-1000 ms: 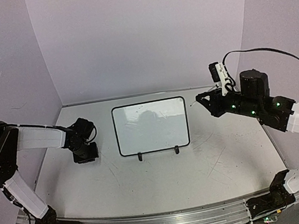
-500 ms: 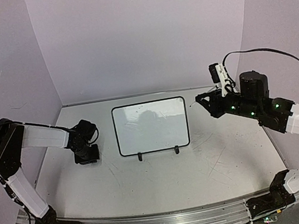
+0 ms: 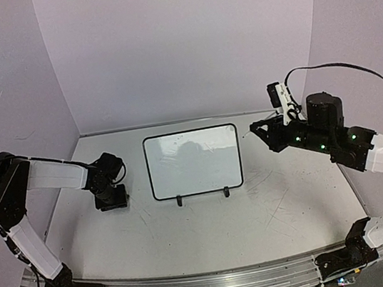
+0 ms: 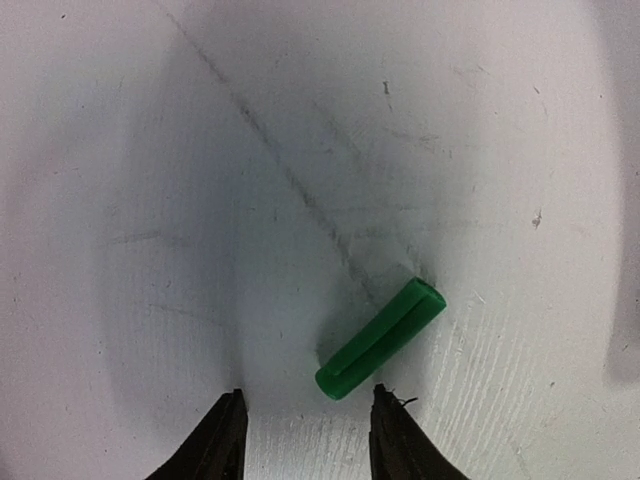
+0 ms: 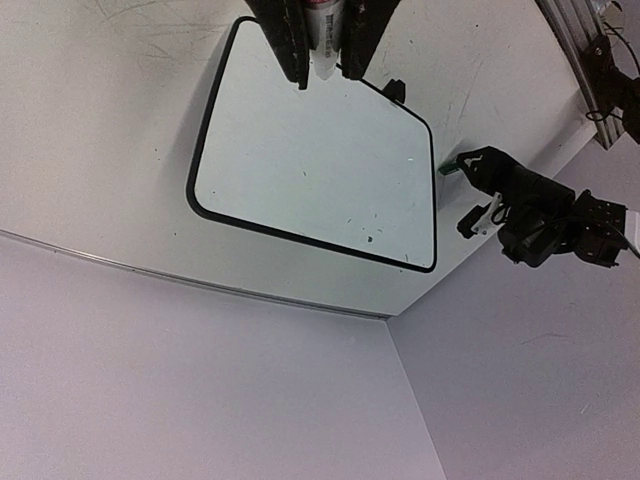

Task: Write a sentence on the whiteboard
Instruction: Place the pen cap at the center of the board, then hold the whiteboard at the center of the board.

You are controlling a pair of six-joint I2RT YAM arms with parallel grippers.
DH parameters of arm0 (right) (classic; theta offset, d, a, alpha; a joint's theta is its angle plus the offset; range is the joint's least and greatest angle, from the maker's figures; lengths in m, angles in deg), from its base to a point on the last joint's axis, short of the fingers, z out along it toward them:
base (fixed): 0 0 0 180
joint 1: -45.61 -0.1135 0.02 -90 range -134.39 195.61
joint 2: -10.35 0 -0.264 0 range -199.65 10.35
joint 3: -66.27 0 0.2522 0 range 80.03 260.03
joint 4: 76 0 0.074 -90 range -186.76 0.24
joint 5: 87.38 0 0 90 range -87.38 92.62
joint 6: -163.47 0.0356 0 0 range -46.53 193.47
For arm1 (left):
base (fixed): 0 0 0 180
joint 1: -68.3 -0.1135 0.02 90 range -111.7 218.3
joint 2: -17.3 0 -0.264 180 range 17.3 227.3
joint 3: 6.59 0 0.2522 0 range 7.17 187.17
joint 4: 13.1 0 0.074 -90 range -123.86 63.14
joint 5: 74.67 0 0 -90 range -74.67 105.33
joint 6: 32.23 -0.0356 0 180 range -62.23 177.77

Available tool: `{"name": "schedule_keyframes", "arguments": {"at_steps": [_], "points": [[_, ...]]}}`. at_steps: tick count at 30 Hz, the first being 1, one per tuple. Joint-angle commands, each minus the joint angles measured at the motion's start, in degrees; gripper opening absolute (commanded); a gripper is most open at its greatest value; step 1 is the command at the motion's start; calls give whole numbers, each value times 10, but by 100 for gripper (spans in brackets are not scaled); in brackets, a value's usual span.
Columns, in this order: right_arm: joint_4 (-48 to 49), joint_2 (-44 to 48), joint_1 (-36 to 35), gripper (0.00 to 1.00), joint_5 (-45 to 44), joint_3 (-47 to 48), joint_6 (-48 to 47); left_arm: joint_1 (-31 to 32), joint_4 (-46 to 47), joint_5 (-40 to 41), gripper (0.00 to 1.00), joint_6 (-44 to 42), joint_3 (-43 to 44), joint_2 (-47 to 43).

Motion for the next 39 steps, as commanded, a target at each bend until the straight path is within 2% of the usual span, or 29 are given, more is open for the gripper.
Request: {"name": "schedule_keyframes", "arguments": {"at_steps": [1,5,9,13,16,17,23,27,31,35,39], "points": [[28,-4,-4,0,3,-4,2,-2,-28,-1,50,-9,32,-53],[20,-17,-5,0,0,-2,-6,-2,-45,-14,57,-8,48,-109],[15,-42,-20,0,-12,5,-16,-5,-19,-57,71,-3,42,-181],[17,-90,-55,0,-18,24,-22,-11,156,-212,81,10,-25,-238],[34,-125,-76,0,-8,39,-12,-12,323,-306,86,71,-86,-243],[43,-134,-81,0,-3,42,-6,-12,352,-322,89,81,-106,-236],[84,-186,-104,0,25,66,20,-11,410,-338,89,19,-116,-186],[83,-193,-109,0,21,78,17,2,438,-330,88,26,-143,-171],[85,-192,-109,0,18,81,11,4,449,-335,86,-35,-129,-131],[86,-192,-109,0,27,86,3,-15,533,-400,87,-76,-131,-97],[85,-182,-109,0,40,83,-8,-57,653,-506,86,-48,-151,-53]]}}
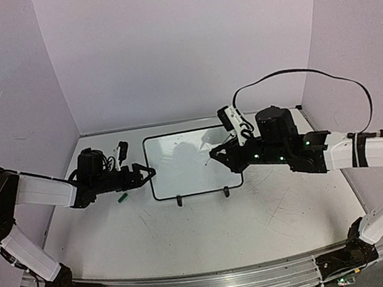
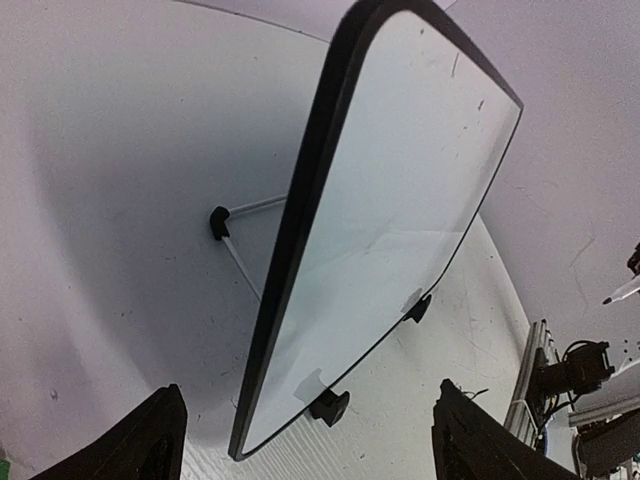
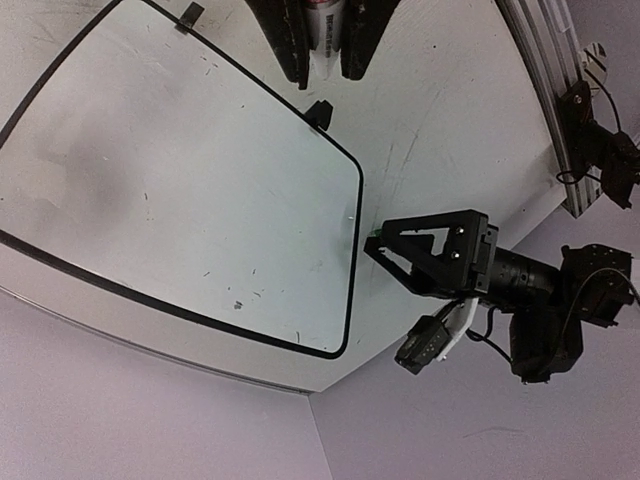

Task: Write a sentence on the whiteboard
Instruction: Hold the whiteboard at the center of the board.

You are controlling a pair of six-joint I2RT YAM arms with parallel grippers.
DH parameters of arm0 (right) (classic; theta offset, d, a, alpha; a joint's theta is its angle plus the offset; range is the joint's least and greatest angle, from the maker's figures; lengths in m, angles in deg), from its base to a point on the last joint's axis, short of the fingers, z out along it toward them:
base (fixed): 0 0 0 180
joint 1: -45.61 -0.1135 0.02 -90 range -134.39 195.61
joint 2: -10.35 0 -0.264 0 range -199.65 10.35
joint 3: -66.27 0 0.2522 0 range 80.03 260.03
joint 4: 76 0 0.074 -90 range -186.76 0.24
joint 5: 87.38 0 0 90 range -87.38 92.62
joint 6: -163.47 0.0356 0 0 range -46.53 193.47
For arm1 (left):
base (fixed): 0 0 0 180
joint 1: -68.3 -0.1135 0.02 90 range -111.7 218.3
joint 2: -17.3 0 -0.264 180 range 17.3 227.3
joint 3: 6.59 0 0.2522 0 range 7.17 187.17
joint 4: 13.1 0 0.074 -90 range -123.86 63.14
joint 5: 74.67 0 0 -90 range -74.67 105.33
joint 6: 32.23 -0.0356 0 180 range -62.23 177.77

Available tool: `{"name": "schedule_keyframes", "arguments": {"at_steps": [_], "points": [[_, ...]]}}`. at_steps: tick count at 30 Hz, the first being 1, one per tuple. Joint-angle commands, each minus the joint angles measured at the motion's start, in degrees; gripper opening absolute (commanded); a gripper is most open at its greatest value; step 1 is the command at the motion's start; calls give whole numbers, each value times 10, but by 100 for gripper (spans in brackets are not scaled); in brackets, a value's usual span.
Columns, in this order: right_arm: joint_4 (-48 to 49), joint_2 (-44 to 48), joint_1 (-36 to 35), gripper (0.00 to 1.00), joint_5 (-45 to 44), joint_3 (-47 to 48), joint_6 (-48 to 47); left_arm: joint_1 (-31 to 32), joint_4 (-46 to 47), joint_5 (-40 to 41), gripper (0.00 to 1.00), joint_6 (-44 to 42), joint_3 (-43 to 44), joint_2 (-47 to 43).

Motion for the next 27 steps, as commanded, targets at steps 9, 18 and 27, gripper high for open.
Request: {"name": "schedule_keyframes", "arguments": {"at_steps": [9,18,27], "points": [[43,8,-4,0,17,23,-28,-81,278,-241,77,9,10,109],[34,-94,-8,0,-3,115,-40,-96,376,-324,52,37,65,194],[1,-252,-67,0,-148,290,-119,-103,379,-342,32,23,83,229]]}}
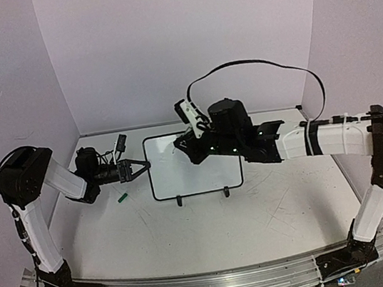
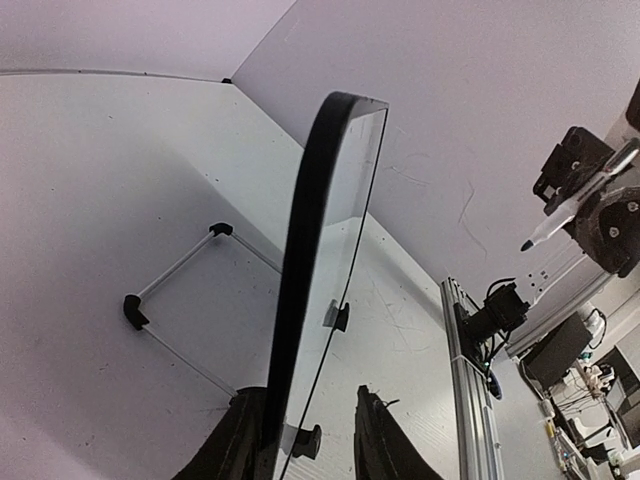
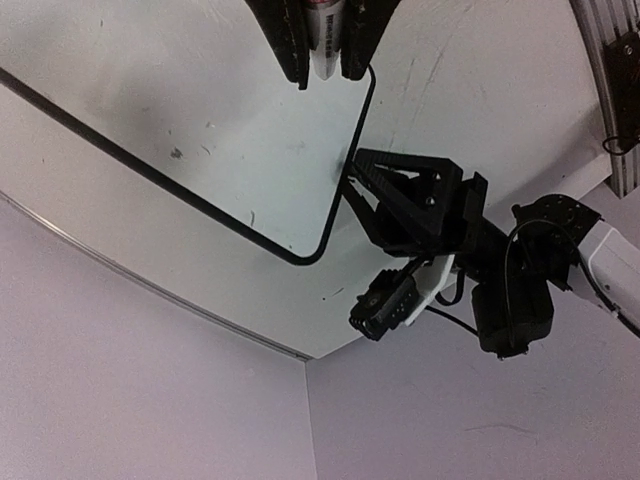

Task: Write a sentence on the whiteboard
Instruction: Hold the whiteboard at the center of the board.

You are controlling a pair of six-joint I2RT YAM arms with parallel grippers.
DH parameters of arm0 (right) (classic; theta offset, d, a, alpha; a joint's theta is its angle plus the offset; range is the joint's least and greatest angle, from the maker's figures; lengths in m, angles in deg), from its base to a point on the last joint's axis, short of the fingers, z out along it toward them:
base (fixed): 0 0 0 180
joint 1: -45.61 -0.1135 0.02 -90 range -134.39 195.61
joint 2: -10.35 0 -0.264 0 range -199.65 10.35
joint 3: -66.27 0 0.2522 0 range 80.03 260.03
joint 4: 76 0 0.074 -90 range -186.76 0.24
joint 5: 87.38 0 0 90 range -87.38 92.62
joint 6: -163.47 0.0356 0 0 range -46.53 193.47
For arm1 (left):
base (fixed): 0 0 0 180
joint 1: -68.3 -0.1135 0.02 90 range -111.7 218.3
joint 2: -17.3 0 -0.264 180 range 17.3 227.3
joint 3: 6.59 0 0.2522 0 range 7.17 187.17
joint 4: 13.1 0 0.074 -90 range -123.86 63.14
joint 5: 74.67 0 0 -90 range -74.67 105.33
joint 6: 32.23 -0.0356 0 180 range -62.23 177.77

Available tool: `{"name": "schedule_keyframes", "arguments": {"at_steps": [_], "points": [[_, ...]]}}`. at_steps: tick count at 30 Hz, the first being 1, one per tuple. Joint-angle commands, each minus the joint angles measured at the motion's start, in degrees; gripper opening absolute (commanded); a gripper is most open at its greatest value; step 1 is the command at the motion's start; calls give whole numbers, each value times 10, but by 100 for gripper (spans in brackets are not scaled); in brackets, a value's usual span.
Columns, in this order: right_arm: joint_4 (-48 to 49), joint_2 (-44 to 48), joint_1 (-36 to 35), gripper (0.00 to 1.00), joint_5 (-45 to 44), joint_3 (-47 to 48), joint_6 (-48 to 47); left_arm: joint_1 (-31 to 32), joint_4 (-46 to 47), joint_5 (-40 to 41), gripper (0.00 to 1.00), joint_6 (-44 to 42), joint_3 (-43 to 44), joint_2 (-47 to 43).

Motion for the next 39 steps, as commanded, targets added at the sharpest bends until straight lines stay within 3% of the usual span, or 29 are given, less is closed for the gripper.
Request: {"name": "schedule_keyframes", "arguments": {"at_steps": [1,7,15,30,39], "points": [[-5,-69,-30,0,-94,96,-64,-6,38,-26,31,-5,22,15],[-5,-133,-42,0,-102,164,-74,-11,39,-27,25,-15,22,24],[15,-130,-45,0,-106,143,-75,-13,38,-52,26,-20,42,50],[33,-172,-52,0,-170,200,-91,-12,40,-33,4,-39,40,60],[25,-214,-51,0,-172,258,-106,-12,40,-9,0,-61,19,41]]}}
